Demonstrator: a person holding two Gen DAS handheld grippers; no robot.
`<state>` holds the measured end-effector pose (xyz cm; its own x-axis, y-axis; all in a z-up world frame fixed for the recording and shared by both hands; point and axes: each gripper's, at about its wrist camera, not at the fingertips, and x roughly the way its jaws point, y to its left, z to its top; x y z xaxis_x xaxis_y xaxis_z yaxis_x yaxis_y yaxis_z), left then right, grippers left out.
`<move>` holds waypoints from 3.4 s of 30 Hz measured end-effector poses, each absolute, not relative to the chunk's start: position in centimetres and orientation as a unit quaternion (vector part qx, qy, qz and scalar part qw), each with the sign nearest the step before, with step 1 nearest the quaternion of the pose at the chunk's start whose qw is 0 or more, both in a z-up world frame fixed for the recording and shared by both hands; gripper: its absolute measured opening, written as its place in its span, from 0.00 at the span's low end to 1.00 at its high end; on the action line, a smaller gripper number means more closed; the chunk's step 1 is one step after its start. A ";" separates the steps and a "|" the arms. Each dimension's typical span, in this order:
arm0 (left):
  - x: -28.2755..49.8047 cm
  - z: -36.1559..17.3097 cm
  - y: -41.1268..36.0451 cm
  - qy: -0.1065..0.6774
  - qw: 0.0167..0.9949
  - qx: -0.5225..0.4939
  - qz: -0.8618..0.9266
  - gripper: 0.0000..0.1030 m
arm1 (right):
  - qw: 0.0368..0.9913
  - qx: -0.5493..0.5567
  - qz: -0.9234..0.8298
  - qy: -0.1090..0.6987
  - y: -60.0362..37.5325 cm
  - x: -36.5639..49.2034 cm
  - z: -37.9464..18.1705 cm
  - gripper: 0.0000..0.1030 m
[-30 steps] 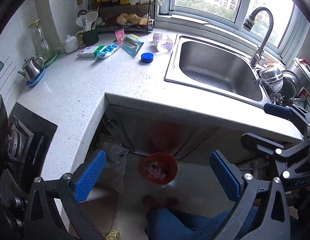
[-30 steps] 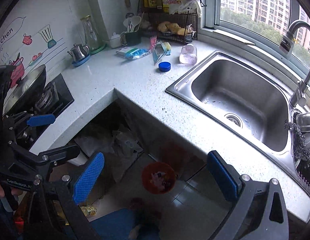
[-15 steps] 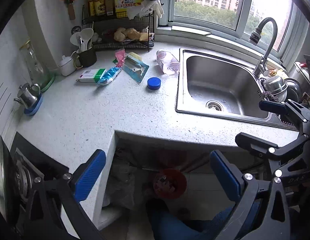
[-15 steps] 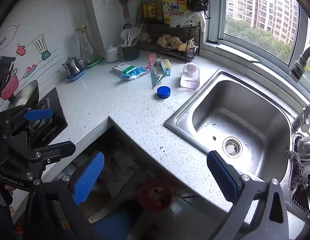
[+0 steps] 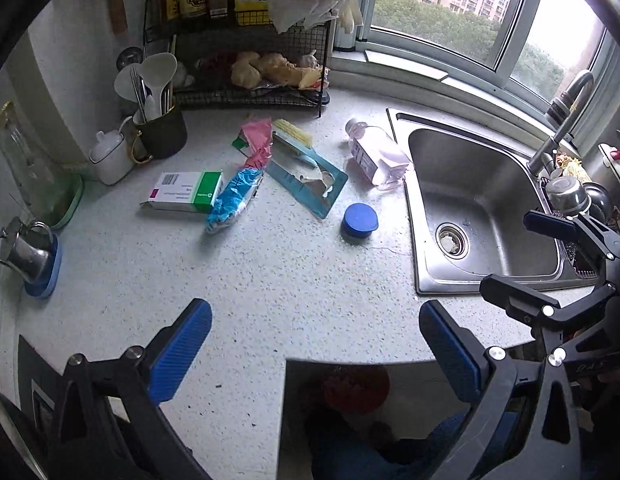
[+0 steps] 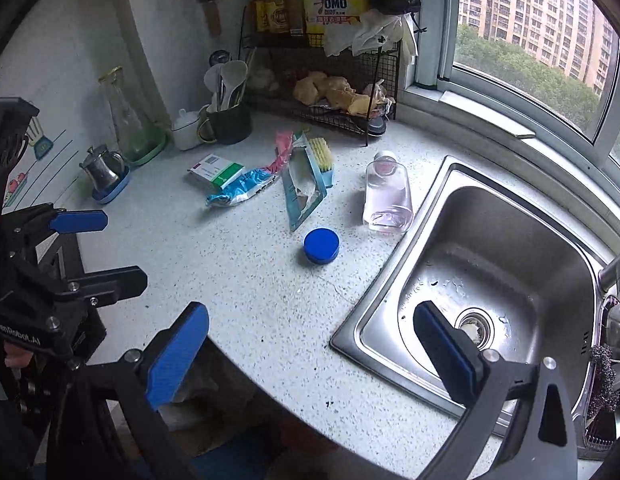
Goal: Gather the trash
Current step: 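Grasp the blue round lid with the right gripper, then grasp the white-green medicine box with the left gripper while the right gripper holds the lid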
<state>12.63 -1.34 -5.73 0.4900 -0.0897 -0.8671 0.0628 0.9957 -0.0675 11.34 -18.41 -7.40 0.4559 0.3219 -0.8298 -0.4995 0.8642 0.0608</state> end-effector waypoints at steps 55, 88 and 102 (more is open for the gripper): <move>27.3 -10.8 10.6 0.556 0.806 0.143 -0.147 1.00 | 0.772 -0.089 0.229 0.586 -11.8 21.9 -15.8 0.42; 35.2 -21.8 11.0 0.563 0.649 0.353 -0.371 0.75 | 0.757 -0.059 0.185 0.623 -12.1 23.8 -16.9 0.42; 30.0 -18.5 11.5 0.589 0.697 0.259 -0.315 0.68 | 0.771 -0.057 0.218 0.595 -11.5 23.1 -15.1 0.42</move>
